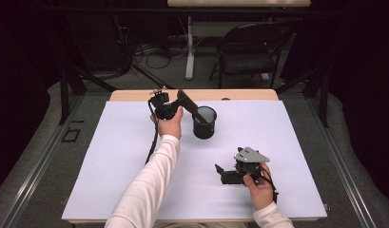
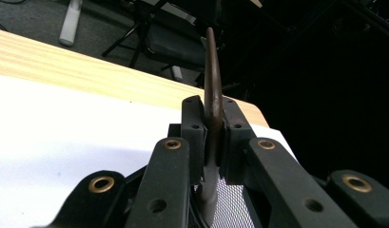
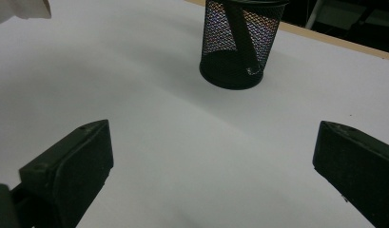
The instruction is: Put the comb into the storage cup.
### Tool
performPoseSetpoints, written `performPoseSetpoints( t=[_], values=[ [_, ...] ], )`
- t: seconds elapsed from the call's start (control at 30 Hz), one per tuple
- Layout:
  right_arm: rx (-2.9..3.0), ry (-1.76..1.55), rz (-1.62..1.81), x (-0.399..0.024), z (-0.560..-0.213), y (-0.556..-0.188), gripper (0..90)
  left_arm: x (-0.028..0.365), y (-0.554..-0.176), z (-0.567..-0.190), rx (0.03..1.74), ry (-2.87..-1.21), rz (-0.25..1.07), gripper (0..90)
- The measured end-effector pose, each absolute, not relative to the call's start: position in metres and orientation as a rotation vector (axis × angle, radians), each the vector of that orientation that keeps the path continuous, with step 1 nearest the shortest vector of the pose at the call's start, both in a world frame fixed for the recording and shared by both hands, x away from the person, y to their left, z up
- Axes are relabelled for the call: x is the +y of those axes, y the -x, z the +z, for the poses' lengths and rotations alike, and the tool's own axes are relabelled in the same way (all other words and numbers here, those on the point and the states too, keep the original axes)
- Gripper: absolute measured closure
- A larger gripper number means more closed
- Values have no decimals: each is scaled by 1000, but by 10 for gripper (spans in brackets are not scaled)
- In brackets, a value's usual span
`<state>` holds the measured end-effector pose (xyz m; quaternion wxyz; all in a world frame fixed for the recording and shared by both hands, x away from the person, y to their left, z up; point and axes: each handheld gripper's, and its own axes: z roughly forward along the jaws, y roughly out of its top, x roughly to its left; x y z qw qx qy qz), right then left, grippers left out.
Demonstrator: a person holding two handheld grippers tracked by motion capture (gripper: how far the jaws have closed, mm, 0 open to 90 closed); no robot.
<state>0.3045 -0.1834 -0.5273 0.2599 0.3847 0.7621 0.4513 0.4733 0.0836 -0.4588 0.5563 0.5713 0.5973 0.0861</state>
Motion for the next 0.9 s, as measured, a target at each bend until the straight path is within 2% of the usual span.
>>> performPoseSetpoints(
  t=[0.4,0.53,0.9],
  values=[
    [2065,-1043,1222,-184,-527,-305,0,85,-474,-461,1421,-1341,212,797],
    [2065,-1039,1223,-184,-527,-304,0,87,-473,-462,1419,-1333,209,746],
    [2066,-1041,1221,-183,-527,-304,0,93,-474,-465,1426,-1316,189,531]
  ],
)
